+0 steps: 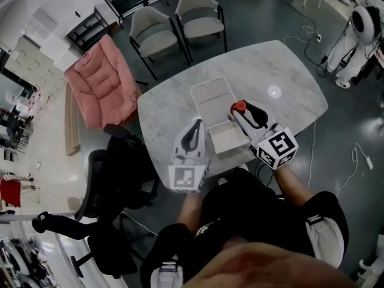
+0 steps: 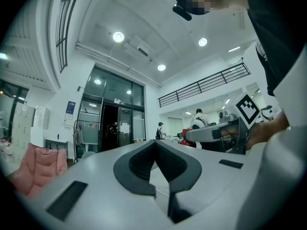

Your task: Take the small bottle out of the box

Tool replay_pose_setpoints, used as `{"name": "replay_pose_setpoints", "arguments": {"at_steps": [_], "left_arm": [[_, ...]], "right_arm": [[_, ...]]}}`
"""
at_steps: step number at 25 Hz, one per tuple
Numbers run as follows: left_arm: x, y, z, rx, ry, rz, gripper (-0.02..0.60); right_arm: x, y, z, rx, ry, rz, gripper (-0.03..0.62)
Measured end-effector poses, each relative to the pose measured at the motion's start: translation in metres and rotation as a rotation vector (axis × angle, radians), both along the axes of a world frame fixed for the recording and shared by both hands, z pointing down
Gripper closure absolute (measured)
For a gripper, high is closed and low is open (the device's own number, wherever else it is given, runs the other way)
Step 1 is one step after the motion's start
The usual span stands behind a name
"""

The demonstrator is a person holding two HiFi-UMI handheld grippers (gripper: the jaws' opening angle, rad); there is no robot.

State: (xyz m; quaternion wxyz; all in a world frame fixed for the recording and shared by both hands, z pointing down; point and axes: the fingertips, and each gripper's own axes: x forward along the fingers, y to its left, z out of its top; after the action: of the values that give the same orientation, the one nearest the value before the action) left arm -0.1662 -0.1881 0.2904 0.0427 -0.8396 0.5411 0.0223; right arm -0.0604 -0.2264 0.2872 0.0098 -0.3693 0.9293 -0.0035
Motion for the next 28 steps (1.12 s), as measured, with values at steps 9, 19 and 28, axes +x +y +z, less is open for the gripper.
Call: {"name": "replay_pose_setpoints", "arguments": {"at_steps": [9,19,28], "left_arm": [[0.007,0.011,-0.002,0.01,0.004,0.002,0.569],[0.007,0.013,0.001,0.021,-0.027,0.0,0.569],[0.014,0.008,0.01,0.047,-0.085,0.01,0.569]], "right_arm": [[-0.003,0.011,0.004,0.006,-0.005,0.005,0.464],[-0.002,0.013,0.004,0.012,0.003,-0.006,0.464],[0.002,0.009,0.008,0.008,0.014,-0.029,0.464]]}}
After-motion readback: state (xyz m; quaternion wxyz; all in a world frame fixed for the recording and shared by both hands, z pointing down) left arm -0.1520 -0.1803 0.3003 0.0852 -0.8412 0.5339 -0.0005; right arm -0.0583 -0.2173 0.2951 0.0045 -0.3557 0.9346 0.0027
